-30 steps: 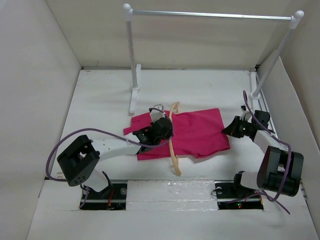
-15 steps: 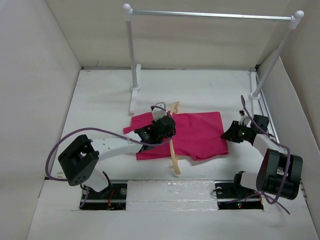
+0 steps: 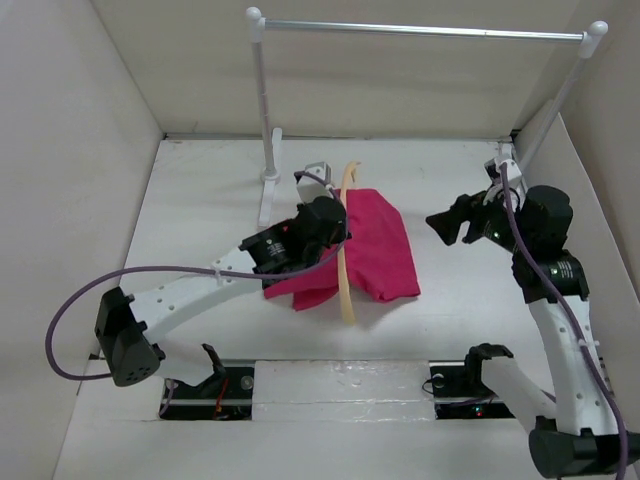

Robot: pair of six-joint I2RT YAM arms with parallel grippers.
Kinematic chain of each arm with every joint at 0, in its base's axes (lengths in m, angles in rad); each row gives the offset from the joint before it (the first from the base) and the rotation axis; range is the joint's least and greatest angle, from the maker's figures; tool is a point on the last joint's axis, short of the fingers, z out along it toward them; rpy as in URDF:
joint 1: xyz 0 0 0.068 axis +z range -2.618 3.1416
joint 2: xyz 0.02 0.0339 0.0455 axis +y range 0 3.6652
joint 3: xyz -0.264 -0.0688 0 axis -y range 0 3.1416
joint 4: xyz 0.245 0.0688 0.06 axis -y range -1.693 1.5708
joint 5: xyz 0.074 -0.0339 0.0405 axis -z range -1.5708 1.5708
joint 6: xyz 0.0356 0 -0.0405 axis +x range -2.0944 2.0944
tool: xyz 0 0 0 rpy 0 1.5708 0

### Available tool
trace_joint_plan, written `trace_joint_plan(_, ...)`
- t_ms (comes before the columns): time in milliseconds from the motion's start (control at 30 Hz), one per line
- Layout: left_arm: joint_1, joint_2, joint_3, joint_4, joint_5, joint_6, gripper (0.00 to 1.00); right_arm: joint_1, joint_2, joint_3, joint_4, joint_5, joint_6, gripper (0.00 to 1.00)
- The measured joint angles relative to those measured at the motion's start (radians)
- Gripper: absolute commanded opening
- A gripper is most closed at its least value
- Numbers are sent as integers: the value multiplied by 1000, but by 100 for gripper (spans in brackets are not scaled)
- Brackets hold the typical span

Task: Place the trousers on the hanger
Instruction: Place trousers on hanger

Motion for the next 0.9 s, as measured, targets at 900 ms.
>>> trace_joint_plan(900,2,152,641,-399,77,205,0,803,225,58,486,192,568,56)
